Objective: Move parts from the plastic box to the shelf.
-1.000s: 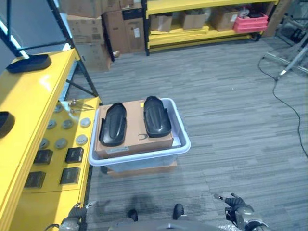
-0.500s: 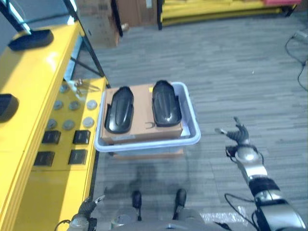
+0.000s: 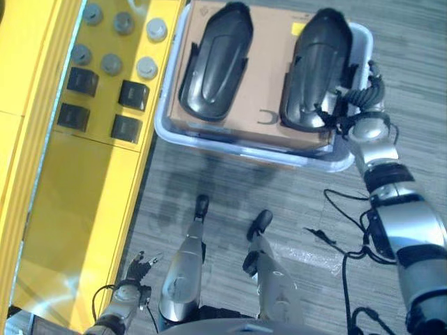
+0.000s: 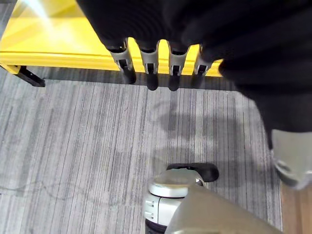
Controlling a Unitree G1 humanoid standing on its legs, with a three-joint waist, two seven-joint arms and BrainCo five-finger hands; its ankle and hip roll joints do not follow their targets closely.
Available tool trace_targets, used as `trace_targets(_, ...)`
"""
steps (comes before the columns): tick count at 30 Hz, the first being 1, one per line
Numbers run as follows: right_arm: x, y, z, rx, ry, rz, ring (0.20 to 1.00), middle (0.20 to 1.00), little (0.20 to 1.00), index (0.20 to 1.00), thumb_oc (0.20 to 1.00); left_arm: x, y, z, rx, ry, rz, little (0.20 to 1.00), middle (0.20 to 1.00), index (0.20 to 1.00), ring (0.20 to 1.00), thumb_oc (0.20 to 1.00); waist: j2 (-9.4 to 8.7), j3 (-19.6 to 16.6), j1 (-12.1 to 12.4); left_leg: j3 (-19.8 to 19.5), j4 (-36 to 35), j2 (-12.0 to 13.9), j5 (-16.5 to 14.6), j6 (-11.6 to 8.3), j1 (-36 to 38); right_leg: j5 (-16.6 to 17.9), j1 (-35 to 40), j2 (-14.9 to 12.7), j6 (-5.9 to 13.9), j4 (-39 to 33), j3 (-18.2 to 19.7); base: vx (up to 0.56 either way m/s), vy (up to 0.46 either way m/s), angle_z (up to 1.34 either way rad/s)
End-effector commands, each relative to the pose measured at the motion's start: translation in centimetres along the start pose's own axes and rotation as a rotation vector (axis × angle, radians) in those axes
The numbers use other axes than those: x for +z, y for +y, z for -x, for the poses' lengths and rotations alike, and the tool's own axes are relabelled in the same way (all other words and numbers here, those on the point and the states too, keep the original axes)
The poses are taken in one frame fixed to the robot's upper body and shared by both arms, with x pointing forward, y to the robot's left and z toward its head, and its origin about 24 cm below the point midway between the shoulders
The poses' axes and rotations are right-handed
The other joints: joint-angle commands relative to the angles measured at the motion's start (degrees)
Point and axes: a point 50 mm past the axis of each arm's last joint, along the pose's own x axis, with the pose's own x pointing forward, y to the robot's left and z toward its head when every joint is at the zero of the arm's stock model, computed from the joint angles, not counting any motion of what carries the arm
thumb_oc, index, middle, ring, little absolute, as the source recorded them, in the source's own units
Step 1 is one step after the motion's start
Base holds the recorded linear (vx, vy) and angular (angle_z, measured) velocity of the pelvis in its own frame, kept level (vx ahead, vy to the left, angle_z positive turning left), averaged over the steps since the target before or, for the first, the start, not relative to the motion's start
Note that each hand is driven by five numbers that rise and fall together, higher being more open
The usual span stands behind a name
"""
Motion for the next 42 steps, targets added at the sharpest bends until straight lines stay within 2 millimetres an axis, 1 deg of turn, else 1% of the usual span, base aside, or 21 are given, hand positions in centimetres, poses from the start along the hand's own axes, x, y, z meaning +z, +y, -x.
trace_targets(1, -0.7, -1.9, -0.4, -0.113, -0.003, 0.078, 1.0, 1.0, 1.0, 1.0, 1.0, -1.4, 0.7, 0.3, 0.028, 0.036, -0.044, 1.0, 1.0, 1.0, 1.0, 1.0, -1.09, -4.7, -0.7, -1.1, 1.1, 2.4, -7.0, -2.49, 1.9, -8.6, 4.6, -5.9, 6.88, 1.4, 2.8, 0.01, 0.015, 0.06)
trace_targets(5, -1.7, -2.0, -0.5, -0.122, 0.067, 0.13, 1.0, 1.0, 1.0, 1.0, 1.0, -1.1, 0.4, 0.3, 0.027, 0.026, -0.043, 1.0, 1.0, 1.0, 1.0, 1.0, -0.82, -4.3, -0.5, -1.7, 0.6, 2.3, -6.7, -2.54, 1.9, -8.7, 4.5, -5.8, 6.86, 1.4, 2.6, 0.01, 0.002, 0.12)
trace_targets(8, -3.7, -2.1, -0.3, -0.085, 0.176, 0.267, 1.0, 1.0, 1.0, 1.0, 1.0, -0.3, 0.1, 0.1, 0.028, -0.004, -0.034, 1.0, 1.0, 1.0, 1.0, 1.0, -1.05, -3.9, -0.6, -2.3, 0.2, 2.5, -6.4, -2.65, 1.7, -8.7, 4.6, -5.6, 6.89, 1.3, 2.1, 0.02, -0.023, 0.06)
trace_targets(9, -5.1, -2.3, 0.1, -0.072, 0.257, 0.365, 1.0, 1.0, 1.0, 1.0, 1.0, 0.6, -0.2, 0.0, 0.02, -0.038, -0.04, 1.0, 1.0, 1.0, 1.0, 1.0, -1.07, -3.7, -0.6, -2.8, -0.1, 2.5, -6.2, -2.75, 1.6, -8.6, 4.7, -5.5, 6.95, 1.2, 1.6, 0.01, -0.027, 0.05)
trace_targets(10, -5.6, -2.2, 0.3, -0.049, 0.274, 0.414, 0.906, 0.906, 0.906, 0.906, 0.906, 0.8, -0.4, 0.0, 0.012, -0.047, -0.049, 1.0, 1.0, 1.0, 1.0, 1.0, -1.09, -3.7, -0.6, -2.8, -0.1, 2.5, -6.2, -2.76, 1.7, -8.6, 4.8, -5.5, 6.94, 1.1, 1.5, 0.01, -0.023, 0.07)
trace_targets(11, -5.8, -2.0, 0.4, -0.032, 0.287, 0.441, 0.533, 0.533, 0.533, 0.533, 0.533, 1.2, -0.6, -0.1, 0.005, -0.059, -0.06, 1.0, 1.0, 1.0, 1.0, 1.0, -1.06, -3.6, -0.6, -2.8, -0.2, 2.5, -6.1, -2.76, 1.8, -8.6, 5.0, -5.4, 6.94, 1.0, 1.5, 0.01, -0.005, 0.05)
trace_targets(12, -6.4, -1.7, 0.7, 0.009, 0.311, 0.468, 0.2, 0.2, 0.2, 0.2, 0.2, 1.5, -0.6, -0.2, -0.007, -0.073, -0.098, 1.0, 1.0, 1.0, 1.0, 1.0, -1.04, -3.6, -0.7, -2.9, -0.3, 2.5, -6.1, -2.81, 2.0, -8.6, 5.2, -5.3, 6.96, 0.8, 1.4, 0.01, 0.0, 0.05)
trace_targets(14, -7.5, -1.6, 1.3, 0.042, 0.359, 0.48, 0.2, 0.2, 0.2, 0.2, 0.2, 1.5, -0.5, -0.2, -0.019, -0.075, -0.134, 1.0, 1.0, 1.0, 1.0, 1.0, -0.72, -3.8, -0.6, -3.2, -0.5, 2.4, -6.0, -2.94, 2.1, -8.6, 5.7, -5.3, 7.04, 0.4, 0.9, 0.0, 0.0, 0.0)
trace_targets(18, -8.4, -0.3, 2.2, 0.121, 0.335, 0.428, 0.2, 0.2, 0.2, 0.2, 0.2, 0.8, 0.1, -0.1, -0.023, -0.05, -0.135, 1.0, 1.0, 1.0, 1.0, 1.0, -0.35, -4.3, -0.5, -3.1, -0.5, 2.2, -6.2, -3.1, 2.7, -8.6, 6.3, -5.5, 7.07, 0.2, 0.7, 0.0, 0.0, 0.0)
trace_targets(22, -9.0, 0.9, 3.1, 0.185, 0.293, 0.397, 0.2, 0.2, 0.2, 0.2, 0.2, -0.5, 0.5, 0.2, -0.016, -0.004, -0.122, 1.0, 1.0, 1.0, 1.0, 1.0, -0.93, -4.9, -0.9, -2.5, -0.5, 2.3, -6.6, -3.09, 3.5, -8.7, 6.9, -5.5, 7.06, -0.2, 1.1, 0.0, 0.001, -0.01)
trace_targets(23, -9.3, 1.7, 3.7, 0.201, 0.273, 0.371, 0.2, 0.2, 0.2, 0.2, 0.2, -0.9, 0.6, 0.3, -0.012, 0.006, -0.111, 1.0, 1.0, 1.0, 1.0, 1.0, -1.24, -5.3, -1.2, -1.9, -0.5, 2.5, -6.7, -3.07, 4.2, -8.8, 7.3, -5.4, 7.05, -0.2, 1.4, -0.01, -0.002, -0.04)
trace_targets(25, -9.4, 2.3, 4.4, 0.219, 0.236, 0.337, 0.2, 0.2, 0.2, 0.2, 0.2, -0.9, 0.7, 0.4, -0.006, 0.001, -0.084, 1.0, 1.0, 1.0, 1.0, 1.0, -1.59, -5.8, -1.5, -1.4, -0.5, 2.6, -7.0, -3.06, 5.0, -8.9, 7.8, -5.2, 7.06, -0.2, 1.8, 0.0, -0.009, -0.11)
trace_targets(26, -9.4, 2.4, 4.7, 0.222, 0.202, 0.328, 0.2, 0.2, 0.2, 0.2, 0.2, -0.6, 0.9, 0.4, 0.003, -0.013, -0.063, 1.0, 1.0, 1.0, 1.0, 1.0, -1.81, -6.3, -1.8, -1.1, -0.4, 2.6, -7.2, -3.06, 5.5, -9.0, 8.2, -5.2, 7.11, -0.2, 1.8, 0.02, -0.03, -0.2)
trace_targets(28, -9.3, 1.0, 5.3, 0.217, 0.085, 0.395, 0.2, 0.2, 0.2, 0.2, 0.2, 0.0, 2.3, 0.5, 0.047, -0.057, -0.029, 1.0, 1.0, 1.0, 1.0, 1.0, -2.22, -7.7, -2.4, -0.6, -0.5, 2.9, -7.8, -3.19, 7.1, -9.4, 9.8, -5.3, 7.27, -0.2, 1.4, 0.03, -0.038, -0.05)
trace_targets(31, -9.1, -1.0, 6.1, 0.175, -0.009, 0.435, 0.2, 0.2, 0.2, 0.2, 0.2, 2.2, 3.7, 0.9, 0.088, -0.174, -0.008, 1.0, 1.0, 1.0, 1.0, 1.0, -2.32, -9.7, -3.0, 0.0, -0.5, 2.9, -8.3, -3.24, 8.8, -9.9, 11.7, -5.6, 7.5, -0.2, 0.7, 0.01, -0.03, 0.0)
trace_targets(32, -8.4, -1.7, 6.0, 0.151, -0.053, 0.449, 0.2, 0.2, 0.2, 0.2, 0.2, 3.0, 4.2, 1.0, 0.104, -0.213, 0.001, 1.0, 1.0, 1.0, 1.0, 1.0, -2.31, -10.3, -3.2, 0.4, -0.5, 3.1, -8.7, -3.45, 9.8, -10.2, 12.6, -5.6, 7.64, -0.2, 0.4, 0.02, -0.051, -0.03)
trace_targets(33, -8.4, -1.9, 6.3, 0.149, -0.069, 0.456, 0.2, 0.2, 0.2, 0.2, 0.2, 3.5, 4.4, 1.1, 0.107, -0.24, 0.01, 1.0, 1.0, 1.0, 1.0, 1.0, -2.3, -10.8, -3.3, 0.5, -0.5, 3.2, -8.8, -3.46, 10.3, -10.2, 13.2, -5.7, 7.66, -0.2, 0.2, 0.01, -0.055, -0.01)
trace_targets(35, -7.7, -3.3, 6.3, 0.115, -0.12, 0.488, 0.2, 0.2, 0.2, 0.2, 0.2, 6.1, 5.4, 2.1, 0.119, -0.376, 0.041, 1.0, 1.0, 1.0, 1.0, 1.0, -2.23, -12.1, -3.5, 0.6, -0.5, 3.1, -8.8, -3.54, 11.2, -10.4, 14.5, -5.9, 7.83, -0.2, -0.5, 0.0, -0.047, -0.02)
trace_targets(38, -6.3, -4.4, 6.8, 0.08, -0.203, 0.467, 0.2, 0.2, 0.2, 0.2, 0.2, 9.8, 6.8, 3.7, 0.145, -0.553, 0.013, 1.0, 1.0, 1.0, 1.0, 1.0, -2.18, -13.9, -3.8, 0.8, -0.5, 3.3, -9.3, -3.97, 12.8, -11.0, 16.7, -5.9, 7.83, -0.2, -1.5, 0.0, -0.062, 0.03)
trace_targets(41, -4.7, -5.8, 7.3, 0.039, -0.294, 0.488, 0.2, 0.2, 0.2, 0.2, 0.2, 12.8, 7.9, 5.7, 0.177, -0.71, 0.006, 1.0, 1.0, 1.0, 1.0, 1.0, -2.41, -15.6, -4.2, 0.8, -0.5, 3.3, -9.7, -4.28, 14.4, -11.7, 19.0, -6.0, 7.73, -0.2, -2.4, 0.0, -0.048, 0.08)
trace_targets(42, -4.1, -6.1, 7.4, 0.034, -0.327, 0.506, 0.2, 0.2, 0.2, 0.2, 0.2, 13.4, 7.9, 6.2, 0.179, -0.741, 0.01, 1.0, 1.0, 1.0, 1.0, 1.0, -2.51, -16.2, -4.4, 0.8, -0.5, 3.3, -9.8, -4.28, 15.0, -11.9, 19.7, -6.0, 7.71, -0.2, -2.5, 0.01, -0.04, 0.04)
